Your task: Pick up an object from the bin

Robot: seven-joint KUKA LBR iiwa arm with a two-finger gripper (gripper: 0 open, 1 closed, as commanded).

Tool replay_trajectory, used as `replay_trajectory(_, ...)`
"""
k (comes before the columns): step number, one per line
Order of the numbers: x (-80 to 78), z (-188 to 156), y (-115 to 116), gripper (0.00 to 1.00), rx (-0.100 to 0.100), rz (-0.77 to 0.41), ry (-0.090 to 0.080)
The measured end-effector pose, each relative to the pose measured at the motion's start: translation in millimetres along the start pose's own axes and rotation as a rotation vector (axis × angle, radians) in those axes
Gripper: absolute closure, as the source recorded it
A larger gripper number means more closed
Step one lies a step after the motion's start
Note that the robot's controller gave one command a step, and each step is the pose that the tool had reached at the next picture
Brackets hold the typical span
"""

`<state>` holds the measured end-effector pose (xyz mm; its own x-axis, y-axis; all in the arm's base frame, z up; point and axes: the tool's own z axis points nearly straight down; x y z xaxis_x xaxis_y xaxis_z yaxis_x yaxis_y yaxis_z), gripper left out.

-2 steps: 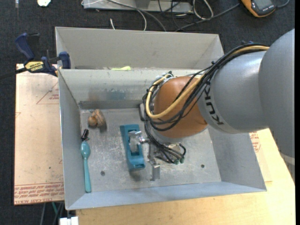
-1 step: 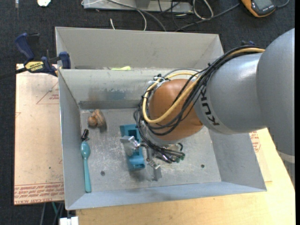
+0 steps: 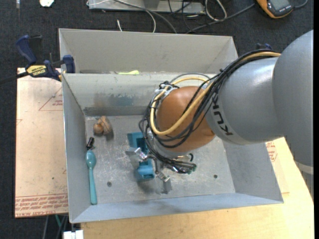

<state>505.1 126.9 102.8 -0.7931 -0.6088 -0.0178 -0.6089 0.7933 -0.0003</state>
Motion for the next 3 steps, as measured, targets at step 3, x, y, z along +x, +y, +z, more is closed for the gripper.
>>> replay_trajectory(3,-7.2,-2.3,-10.9,0.0,-0.003,-0.096,-0.006)
